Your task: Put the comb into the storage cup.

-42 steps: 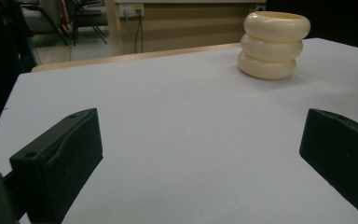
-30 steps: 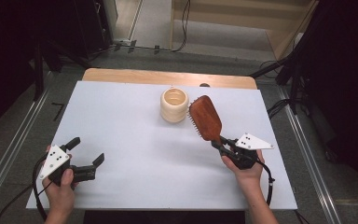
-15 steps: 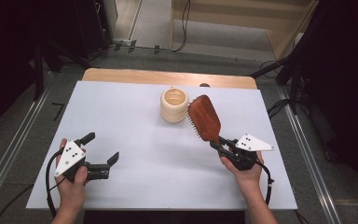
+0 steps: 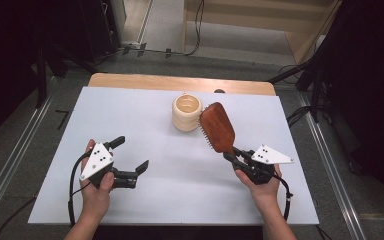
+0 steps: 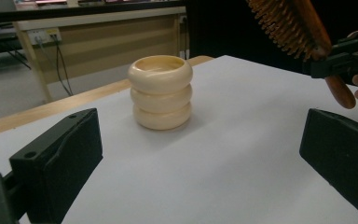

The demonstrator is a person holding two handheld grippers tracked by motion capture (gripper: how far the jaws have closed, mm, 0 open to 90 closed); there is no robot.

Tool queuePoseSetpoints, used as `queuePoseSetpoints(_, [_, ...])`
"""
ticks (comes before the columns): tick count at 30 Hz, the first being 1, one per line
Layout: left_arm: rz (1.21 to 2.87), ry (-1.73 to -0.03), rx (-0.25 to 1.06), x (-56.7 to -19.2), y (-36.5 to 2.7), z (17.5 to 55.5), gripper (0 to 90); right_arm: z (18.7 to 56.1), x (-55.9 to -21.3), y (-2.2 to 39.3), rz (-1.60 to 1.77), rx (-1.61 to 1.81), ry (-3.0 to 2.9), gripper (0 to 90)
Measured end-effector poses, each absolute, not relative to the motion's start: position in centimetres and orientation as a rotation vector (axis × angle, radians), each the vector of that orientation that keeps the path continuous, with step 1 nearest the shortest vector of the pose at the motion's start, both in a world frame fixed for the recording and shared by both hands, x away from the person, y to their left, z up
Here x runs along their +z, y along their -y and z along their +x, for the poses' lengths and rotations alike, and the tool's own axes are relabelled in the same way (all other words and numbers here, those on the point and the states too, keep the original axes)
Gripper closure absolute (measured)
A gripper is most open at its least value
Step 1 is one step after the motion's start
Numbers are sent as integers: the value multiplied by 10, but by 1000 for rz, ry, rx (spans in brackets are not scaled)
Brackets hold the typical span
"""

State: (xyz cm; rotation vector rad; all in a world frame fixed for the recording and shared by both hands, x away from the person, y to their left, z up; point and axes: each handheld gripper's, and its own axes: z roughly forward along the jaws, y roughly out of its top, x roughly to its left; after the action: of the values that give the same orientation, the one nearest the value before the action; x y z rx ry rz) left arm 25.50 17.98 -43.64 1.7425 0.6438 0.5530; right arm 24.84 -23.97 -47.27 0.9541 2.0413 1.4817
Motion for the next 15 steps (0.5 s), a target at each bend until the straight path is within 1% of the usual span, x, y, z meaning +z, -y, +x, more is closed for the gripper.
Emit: queuePoseSetpoints(15, [1712,-609,512,-427,-155,261,0,243,-471,227,922,1521,-2047,704])
